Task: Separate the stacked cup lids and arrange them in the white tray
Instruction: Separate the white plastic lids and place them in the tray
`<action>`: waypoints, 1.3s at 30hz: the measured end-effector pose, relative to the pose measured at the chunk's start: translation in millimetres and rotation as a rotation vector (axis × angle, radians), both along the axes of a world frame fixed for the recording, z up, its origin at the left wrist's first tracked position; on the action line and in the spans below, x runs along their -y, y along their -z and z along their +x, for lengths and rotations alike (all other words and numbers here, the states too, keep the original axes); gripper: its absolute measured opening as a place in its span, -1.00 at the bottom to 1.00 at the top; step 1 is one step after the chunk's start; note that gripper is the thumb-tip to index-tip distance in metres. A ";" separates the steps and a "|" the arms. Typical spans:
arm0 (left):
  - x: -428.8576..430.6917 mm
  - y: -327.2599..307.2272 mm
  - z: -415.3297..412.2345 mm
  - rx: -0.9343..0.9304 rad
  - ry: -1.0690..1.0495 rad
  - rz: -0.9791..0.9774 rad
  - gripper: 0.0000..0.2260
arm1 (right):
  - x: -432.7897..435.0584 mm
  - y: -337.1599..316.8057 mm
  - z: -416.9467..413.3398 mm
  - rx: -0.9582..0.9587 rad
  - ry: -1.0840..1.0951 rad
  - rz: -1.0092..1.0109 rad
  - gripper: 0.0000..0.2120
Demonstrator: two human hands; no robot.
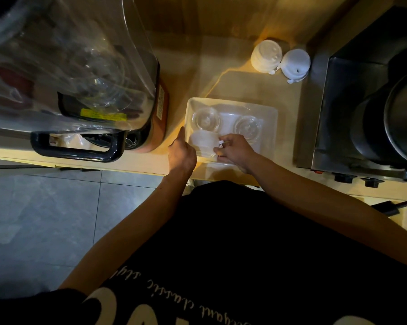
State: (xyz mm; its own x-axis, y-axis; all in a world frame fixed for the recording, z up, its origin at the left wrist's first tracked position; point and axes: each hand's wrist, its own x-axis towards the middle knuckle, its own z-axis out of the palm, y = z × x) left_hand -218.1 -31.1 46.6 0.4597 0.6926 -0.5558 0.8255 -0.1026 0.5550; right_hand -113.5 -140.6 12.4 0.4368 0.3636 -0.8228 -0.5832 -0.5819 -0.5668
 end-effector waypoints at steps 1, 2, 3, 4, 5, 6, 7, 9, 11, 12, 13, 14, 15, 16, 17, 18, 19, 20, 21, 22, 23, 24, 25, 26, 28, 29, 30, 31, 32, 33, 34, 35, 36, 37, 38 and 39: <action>0.2 -0.1 -0.5 0.001 -0.001 -0.006 -0.46 | 0.3 0.8 -0.5 0.003 -0.009 0.002 -0.49; 0.9 -0.3 -1.1 0.007 -0.004 -0.014 -0.46 | 1.2 2.3 -0.3 0.006 -0.018 0.001 -0.49; 0.9 -0.4 -1.6 0.018 -0.007 -0.023 -0.45 | 2.0 3.3 0.0 0.010 -0.027 0.003 -0.49; 0.9 -0.5 -2.0 0.029 -0.008 -0.029 -0.45 | 2.8 3.8 1.2 0.012 -0.039 -0.001 -0.49; 0.9 -0.3 -2.4 0.038 -0.008 -0.033 -0.45 | 3.3 3.5 2.2 0.008 -0.055 -0.004 -0.49; 0.9 -0.3 -2.7 0.044 -0.009 -0.036 -0.45 | 3.6 2.6 3.5 -0.003 -0.071 -0.008 -0.48; 0.8 0.2 -2.6 0.049 -0.011 -0.037 -0.45 | 3.8 2.0 4.6 -0.018 -0.080 -0.009 -0.46; 0.8 1.2 -2.0 0.054 -0.027 -0.039 -0.45 | 5.0 0.6 6.7 -0.052 -0.073 -0.008 -0.43; 1.1 2.2 -2.4 0.065 -0.037 -0.042 -0.45 | 6.0 -1.2 8.6 -0.074 -0.067 -0.004 -0.43; 1.3 2.5 -3.3 0.075 -0.033 -0.041 -0.45 | 6.4 -1.6 9.6 -0.082 -0.070 -0.001 -0.44; 1.5 2.7 -4.1 0.083 -0.026 -0.039 -0.45 | 6.5 -2.4 10.3 -0.089 -0.075 0.002 -0.44; 1.5 2.6 -5.1 0.088 -0.021 -0.037 -0.45 | 6.8 -2.5 11.0 -0.095 -0.080 0.001 -0.44; 1.8 2.7 -5.9 0.092 -0.020 -0.037 -0.46 | 7.6 -2.5 11.7 -0.098 -0.082 0.000 -0.44; 2.3 3.1 -6.3 0.098 -0.026 -0.037 -0.46 | 8.9 -2.5 12.9 -0.094 -0.084 -0.004 -0.45; 2.6 4.1 -6.4 0.104 -0.035 -0.040 -0.47 | 10.4 -2.4 14.1 -0.085 -0.089 -0.009 -0.46; 2.7 5.2 -6.5 0.109 -0.045 -0.043 -0.47 | 11.7 -2.1 15.3 -0.074 -0.098 -0.018 -0.48; 2.8 6.2 -6.2 0.116 -0.054 -0.045 -0.48 | 13.0 -1.8 16.5 -0.064 -0.106 -0.024 -0.50; 2.9 6.9 -5.9 0.123 -0.061 -0.045 -0.50 | 14.6 -1.7 17.2 -0.060 -0.107 -0.027 -0.53; 2.8 7.4 -5.2 0.131 -0.061 -0.041 -0.51 | 15.7 -1.4 17.6 -0.057 -0.103 -0.028 -0.54; 2.9 7.7 -4.5 0.141 -0.054 -0.032 -0.53 | 16.6 -0.7 18.1 -0.056 -0.098 -0.031 -0.55; 3.3 7.6 -3.8 0.150 -0.042 -0.020 -0.54 | 17.2 -0.2 18.1 -0.054 -0.095 -0.033 -0.55; 3.7 7.4 -3.3 0.158 -0.030 -0.008 -0.54 | 17.7 0.1 18.0 -0.049 -0.094 -0.033 -0.54; 3.8 7.8 -2.9 0.166 -0.020 0.002 -0.54 | 17.5 0.1 17.9 -0.043 -0.095 -0.029 -0.54; 3.6 8.1 -2.6 0.171 -0.011 0.010 -0.54 | 17.2 -0.3 17.5 -0.036 -0.100 -0.025 -0.55; 4.0 8.7 -2.0 0.173 0.006 0.022 -0.53 | 16.6 -1.0 17.3 -0.025 -0.109 -0.018 -0.56; 4.4 8.8 -1.8 0.172 0.014 0.029 -0.53 | 16.1 -1.5 17.6 -0.021 -0.112 -0.019 -0.57; 4.9 8.6 -1.5 0.174 0.022 0.037 -0.52 | 15.5 -2.3 18.0 -0.016 -0.113 -0.023 -0.58; 5.7 8.4 -1.3 0.178 0.031 0.047 -0.52 | 15.1 -2.7 18.2 -0.010 -0.114 -0.029 -0.59; 6.5 7.7 -0.5 0.183 0.041 0.059 -0.52 | 15.0 -3.3 18.8 -0.002 -0.114 -0.034 -0.61; 6.4 7.7 -0.2 0.184 0.043 0.068 -0.52 | 14.2 -3.3 18.7 0.006 -0.117 -0.038 -0.63; 6.3 7.2 0.3 0.183 0.045 0.079 -0.52 | 13.6 -3.3 18.2 0.014 -0.117 -0.041 -0.66; 6.6 6.3 2.1 0.186 0.053 0.093 -0.52 | 14.1 -3.4 18.8 0.026 -0.112 -0.039 -0.68; 6.9 5.2 3.4 0.190 0.065 0.108 -0.53 | 14.2 -3.7 19.0 0.035 -0.109 -0.034 -0.69; 7.0 3.9 5.4 0.198 0.080 0.122 -0.54 | 14.4 -4.4 19.9 0.045 -0.108 -0.027 -0.69; 6.9 2.6 7.3 0.210 0.098 0.135 -0.55 | 14.8 -4.8 21.0 0.055 -0.108 -0.018 -0.68; 6.8 1.3 9.5 0.227 0.118 0.148 -0.56 | 15.3 -5.9 22.0 0.066 -0.107 -0.009 -0.67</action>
State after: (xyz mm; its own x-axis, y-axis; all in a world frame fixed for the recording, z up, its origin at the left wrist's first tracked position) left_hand -208.6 -38.0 45.4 0.6425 0.6929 -0.3271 0.6600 -0.2835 0.6958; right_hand -91.5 -155.9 18.3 0.4490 0.4038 -0.7971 -0.4790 -0.6443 -0.5962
